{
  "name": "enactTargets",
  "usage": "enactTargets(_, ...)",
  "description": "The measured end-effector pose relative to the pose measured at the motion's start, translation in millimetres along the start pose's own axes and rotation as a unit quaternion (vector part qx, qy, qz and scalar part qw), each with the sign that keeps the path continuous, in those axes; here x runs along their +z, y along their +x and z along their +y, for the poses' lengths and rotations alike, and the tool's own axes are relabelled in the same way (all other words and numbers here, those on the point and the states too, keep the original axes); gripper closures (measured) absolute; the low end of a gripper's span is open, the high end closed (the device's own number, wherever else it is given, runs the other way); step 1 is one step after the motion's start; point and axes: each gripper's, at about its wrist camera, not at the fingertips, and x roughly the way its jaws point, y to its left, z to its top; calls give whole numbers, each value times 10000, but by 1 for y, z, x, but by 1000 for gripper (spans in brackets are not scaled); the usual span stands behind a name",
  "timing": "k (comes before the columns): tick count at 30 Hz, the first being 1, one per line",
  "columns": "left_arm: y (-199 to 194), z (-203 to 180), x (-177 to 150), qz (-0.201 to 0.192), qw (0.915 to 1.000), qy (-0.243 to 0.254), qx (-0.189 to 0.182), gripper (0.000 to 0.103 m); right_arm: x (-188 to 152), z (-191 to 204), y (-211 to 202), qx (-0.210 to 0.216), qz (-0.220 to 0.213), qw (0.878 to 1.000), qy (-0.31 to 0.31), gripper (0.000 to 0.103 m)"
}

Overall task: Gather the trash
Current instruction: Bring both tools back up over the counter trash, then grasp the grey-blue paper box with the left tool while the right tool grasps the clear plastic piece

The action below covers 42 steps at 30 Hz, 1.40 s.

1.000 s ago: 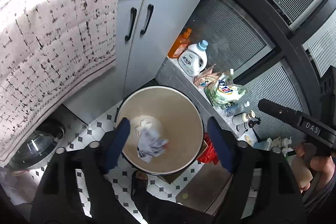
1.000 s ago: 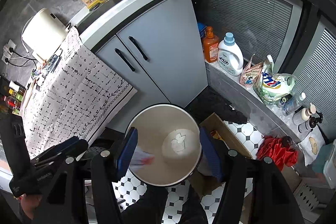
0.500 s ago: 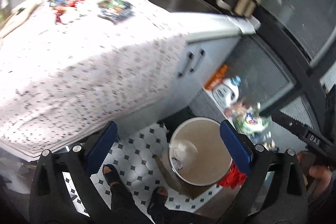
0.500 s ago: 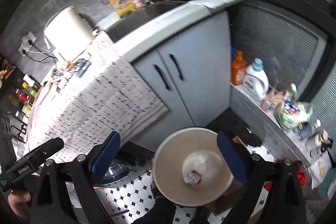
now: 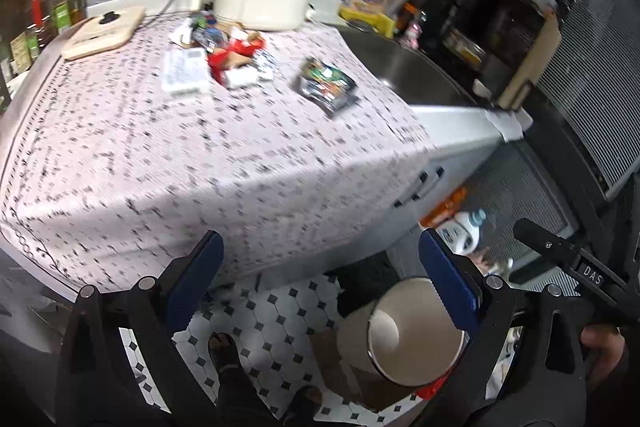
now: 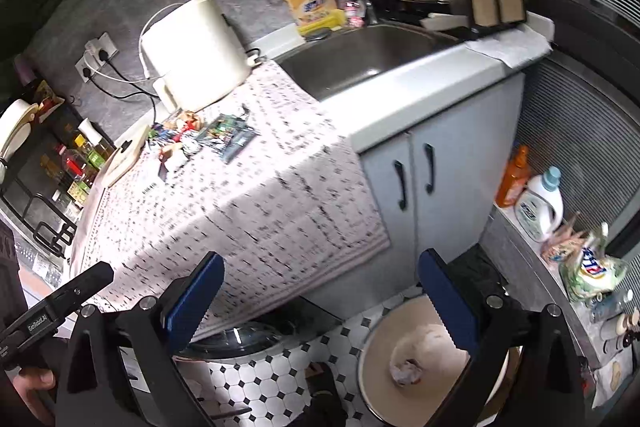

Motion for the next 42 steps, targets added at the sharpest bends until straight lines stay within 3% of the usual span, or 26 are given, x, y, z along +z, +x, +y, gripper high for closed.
enactTargets(14,-4,97,72,-509,9979,-408,37,6,52,103,47,249,-194,9984,-470,8)
enactTargets(23,25,150,113,-611,9961,-626,-150,6,74,151,79,97,-177,9973,-702,8)
enactTargets(30,65,173,138,-370,9971,-631,-232,6,86,170,103,-39,-72,9983,-585,8)
enactTargets(37,116,172,156,207,9988,-360,-250,7,90,174,113,-356,-96,9987,-363,8)
enactTargets(42,144,163,160,485,9988,-11,67,7,87,170,116,-616,-105,9980,-101,8)
